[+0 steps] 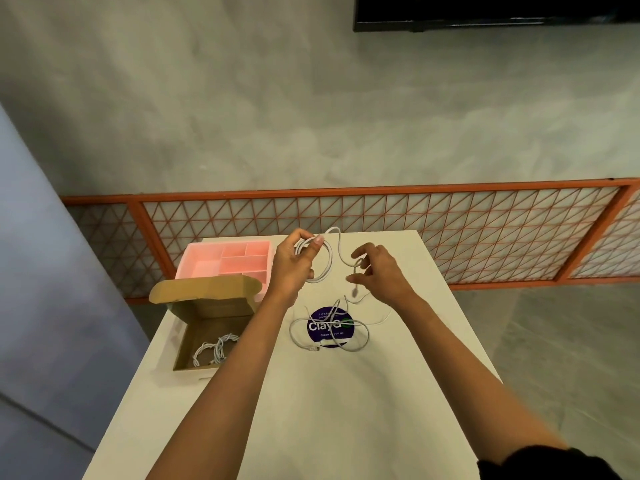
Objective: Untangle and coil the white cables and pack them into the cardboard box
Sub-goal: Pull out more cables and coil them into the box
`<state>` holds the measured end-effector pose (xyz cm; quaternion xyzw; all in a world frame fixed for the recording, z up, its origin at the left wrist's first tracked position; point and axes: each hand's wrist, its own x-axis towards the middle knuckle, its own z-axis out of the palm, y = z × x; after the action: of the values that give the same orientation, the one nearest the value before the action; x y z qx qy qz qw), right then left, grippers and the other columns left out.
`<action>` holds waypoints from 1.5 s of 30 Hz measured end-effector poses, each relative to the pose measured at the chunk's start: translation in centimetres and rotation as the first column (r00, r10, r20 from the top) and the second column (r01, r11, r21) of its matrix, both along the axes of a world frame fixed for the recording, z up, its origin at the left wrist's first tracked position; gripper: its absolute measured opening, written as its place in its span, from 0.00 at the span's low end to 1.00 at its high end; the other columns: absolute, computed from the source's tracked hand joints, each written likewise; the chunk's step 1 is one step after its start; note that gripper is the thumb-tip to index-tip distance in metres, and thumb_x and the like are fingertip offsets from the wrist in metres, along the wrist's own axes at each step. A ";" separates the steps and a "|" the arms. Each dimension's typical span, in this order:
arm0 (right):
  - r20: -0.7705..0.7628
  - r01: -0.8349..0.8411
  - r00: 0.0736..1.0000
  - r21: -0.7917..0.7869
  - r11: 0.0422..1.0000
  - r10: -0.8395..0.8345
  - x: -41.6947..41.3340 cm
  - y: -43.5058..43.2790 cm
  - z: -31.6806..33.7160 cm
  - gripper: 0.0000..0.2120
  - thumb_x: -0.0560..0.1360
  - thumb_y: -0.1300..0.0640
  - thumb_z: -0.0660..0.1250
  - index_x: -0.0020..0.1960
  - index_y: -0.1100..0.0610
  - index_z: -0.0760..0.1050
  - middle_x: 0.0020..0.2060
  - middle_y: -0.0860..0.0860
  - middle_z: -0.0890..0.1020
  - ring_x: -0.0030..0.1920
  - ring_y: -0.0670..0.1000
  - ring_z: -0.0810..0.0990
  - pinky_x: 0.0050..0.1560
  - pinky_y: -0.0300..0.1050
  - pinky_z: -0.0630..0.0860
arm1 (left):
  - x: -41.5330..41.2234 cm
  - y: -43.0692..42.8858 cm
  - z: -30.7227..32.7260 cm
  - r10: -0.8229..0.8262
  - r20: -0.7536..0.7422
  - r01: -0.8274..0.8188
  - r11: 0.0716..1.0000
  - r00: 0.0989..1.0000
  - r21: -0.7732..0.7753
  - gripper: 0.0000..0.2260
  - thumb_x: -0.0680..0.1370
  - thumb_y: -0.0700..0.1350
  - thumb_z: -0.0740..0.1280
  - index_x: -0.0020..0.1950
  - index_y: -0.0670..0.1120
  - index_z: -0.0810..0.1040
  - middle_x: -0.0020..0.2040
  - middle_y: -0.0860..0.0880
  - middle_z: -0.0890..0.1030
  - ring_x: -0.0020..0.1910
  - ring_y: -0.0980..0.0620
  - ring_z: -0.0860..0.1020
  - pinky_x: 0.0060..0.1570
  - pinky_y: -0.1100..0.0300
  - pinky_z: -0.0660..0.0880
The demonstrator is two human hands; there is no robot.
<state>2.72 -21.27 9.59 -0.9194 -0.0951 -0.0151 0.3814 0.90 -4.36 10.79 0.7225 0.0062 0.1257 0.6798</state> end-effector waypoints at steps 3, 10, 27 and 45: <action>0.051 0.089 0.995 -0.030 0.996 -0.087 0.7 -0.2 -0.7 0.11 0.74 0.59 0.70 0.55 0.63 0.80 0.50 0.58 0.72 0.48 0.54 0.74 0.46 0.36 0.65 | -0.2 0.1 0.2 -0.022 -0.008 0.022 1.000 1.000 -0.010 0.07 0.78 0.49 0.67 0.41 0.51 0.72 0.39 0.52 0.77 0.30 0.56 0.67 0.26 0.66 0.67; -0.103 0.206 0.977 0.648 0.733 -0.184 0.4 -1.1 0.3 0.09 0.76 0.62 0.67 0.52 0.66 0.81 0.41 0.60 0.83 0.39 0.51 0.83 0.46 0.36 0.80 | -0.6 0.2 -0.2 -0.112 -0.016 0.112 0.993 0.994 -0.033 0.08 0.78 0.46 0.66 0.41 0.48 0.70 0.32 0.57 0.75 0.25 0.59 0.64 0.23 0.67 0.64; -0.344 0.293 0.927 0.913 0.286 0.148 0.2 -0.1 1.8 0.06 0.78 0.66 0.63 0.48 0.68 0.77 0.37 0.55 0.83 0.35 0.46 0.84 0.40 0.35 0.81 | -0.7 0.1 0.0 -0.256 -0.057 0.251 0.965 0.965 -0.075 0.08 0.78 0.47 0.66 0.40 0.50 0.72 0.34 0.55 0.75 0.31 0.55 0.68 0.27 0.65 0.65; -0.451 -0.024 0.773 0.681 0.732 0.445 -2.0 2.0 2.2 0.05 0.76 0.59 0.68 0.51 0.58 0.77 0.43 0.51 0.79 0.46 0.48 0.77 0.48 0.40 0.73 | -0.5 0.3 -1.2 -0.113 -0.025 0.115 0.989 0.993 0.093 0.09 0.78 0.47 0.67 0.44 0.44 0.71 0.30 0.56 0.76 0.26 0.57 0.68 0.25 0.63 0.65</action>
<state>0.76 -19.30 11.81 -0.6692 -0.0835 0.2893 0.6793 0.41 -4.08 9.58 0.7543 -0.0345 0.0797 0.6508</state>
